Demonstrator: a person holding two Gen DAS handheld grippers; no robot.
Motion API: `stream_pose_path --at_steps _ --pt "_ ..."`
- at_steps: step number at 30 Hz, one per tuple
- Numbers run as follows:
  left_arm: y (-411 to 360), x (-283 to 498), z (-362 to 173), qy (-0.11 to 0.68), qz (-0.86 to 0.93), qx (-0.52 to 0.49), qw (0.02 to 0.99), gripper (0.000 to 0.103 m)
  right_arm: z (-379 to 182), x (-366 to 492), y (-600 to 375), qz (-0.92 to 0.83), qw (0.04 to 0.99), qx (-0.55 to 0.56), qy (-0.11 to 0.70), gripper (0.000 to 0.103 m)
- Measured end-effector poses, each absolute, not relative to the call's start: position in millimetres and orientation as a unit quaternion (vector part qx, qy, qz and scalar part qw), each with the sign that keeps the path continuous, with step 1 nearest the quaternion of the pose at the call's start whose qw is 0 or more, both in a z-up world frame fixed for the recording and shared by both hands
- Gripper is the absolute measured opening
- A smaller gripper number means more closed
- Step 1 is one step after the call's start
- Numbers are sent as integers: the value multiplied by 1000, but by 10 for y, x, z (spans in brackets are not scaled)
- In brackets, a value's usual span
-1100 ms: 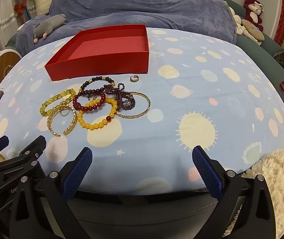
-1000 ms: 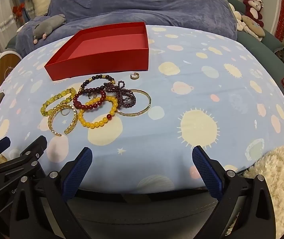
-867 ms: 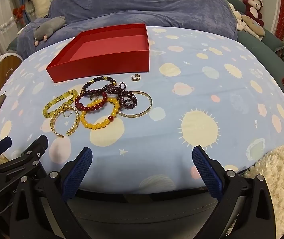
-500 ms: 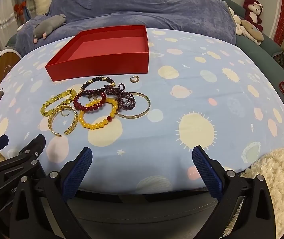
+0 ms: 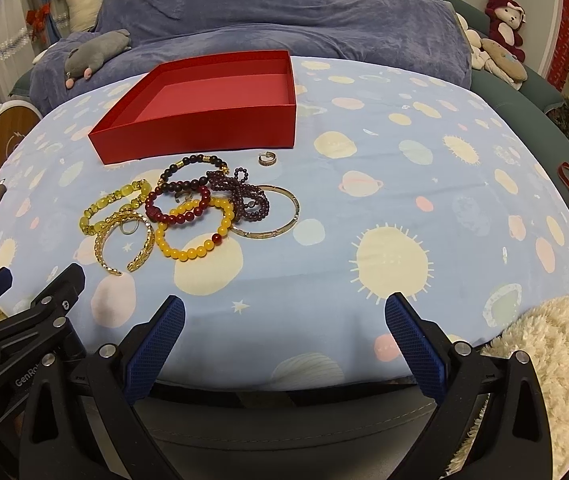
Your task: Organize jewelry
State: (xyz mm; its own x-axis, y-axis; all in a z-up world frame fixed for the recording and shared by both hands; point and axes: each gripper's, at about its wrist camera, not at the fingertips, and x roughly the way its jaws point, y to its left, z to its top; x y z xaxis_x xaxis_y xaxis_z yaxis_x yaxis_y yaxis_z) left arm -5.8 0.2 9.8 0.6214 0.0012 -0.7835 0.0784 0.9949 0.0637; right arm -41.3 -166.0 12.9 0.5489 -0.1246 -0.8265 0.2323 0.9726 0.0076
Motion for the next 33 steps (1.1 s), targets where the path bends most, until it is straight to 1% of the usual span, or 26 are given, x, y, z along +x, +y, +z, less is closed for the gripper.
stream_pose_path --at_steps 33 --pt "-19 -43 62 444 -26 40 895 95 120 -418 -1659 -105 878 56 463 96"
